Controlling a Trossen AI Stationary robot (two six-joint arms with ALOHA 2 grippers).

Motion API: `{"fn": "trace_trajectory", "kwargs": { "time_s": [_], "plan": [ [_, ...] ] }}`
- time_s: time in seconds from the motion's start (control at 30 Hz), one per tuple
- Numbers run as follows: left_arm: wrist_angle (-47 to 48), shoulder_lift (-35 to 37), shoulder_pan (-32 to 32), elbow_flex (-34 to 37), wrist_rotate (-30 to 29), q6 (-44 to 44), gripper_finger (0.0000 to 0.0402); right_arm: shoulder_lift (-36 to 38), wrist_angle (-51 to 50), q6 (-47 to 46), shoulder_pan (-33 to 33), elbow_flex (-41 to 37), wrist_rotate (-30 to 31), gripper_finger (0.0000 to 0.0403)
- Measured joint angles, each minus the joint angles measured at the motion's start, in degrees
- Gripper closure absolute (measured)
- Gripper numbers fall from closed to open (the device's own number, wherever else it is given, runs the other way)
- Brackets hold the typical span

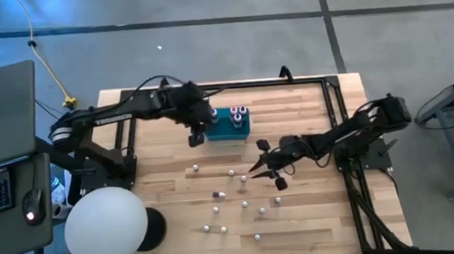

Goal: Pick & Place food coloring
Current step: Put the purple food coloring bottle into the blue bin

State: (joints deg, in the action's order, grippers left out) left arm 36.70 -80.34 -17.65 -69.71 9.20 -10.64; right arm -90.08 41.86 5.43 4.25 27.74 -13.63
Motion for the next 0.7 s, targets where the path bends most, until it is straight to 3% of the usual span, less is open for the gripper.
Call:
{"fn": "trace_trajectory", "kwargs": {
  "time_s": [0.17,0.7],
  "plan": [
    [-13.3,4.8,0.1,9.0,1.6,4.2,0.0289,-7.5,0.4,-0.2,-0.2,4.6,0.1,0.0304],
    [-13.5,5.3,1.2,10.2,-0.8,4.7,0.0289,-19.8,-0.6,-2.6,-1.4,10.0,1.6,0.0304]
  ]
}}
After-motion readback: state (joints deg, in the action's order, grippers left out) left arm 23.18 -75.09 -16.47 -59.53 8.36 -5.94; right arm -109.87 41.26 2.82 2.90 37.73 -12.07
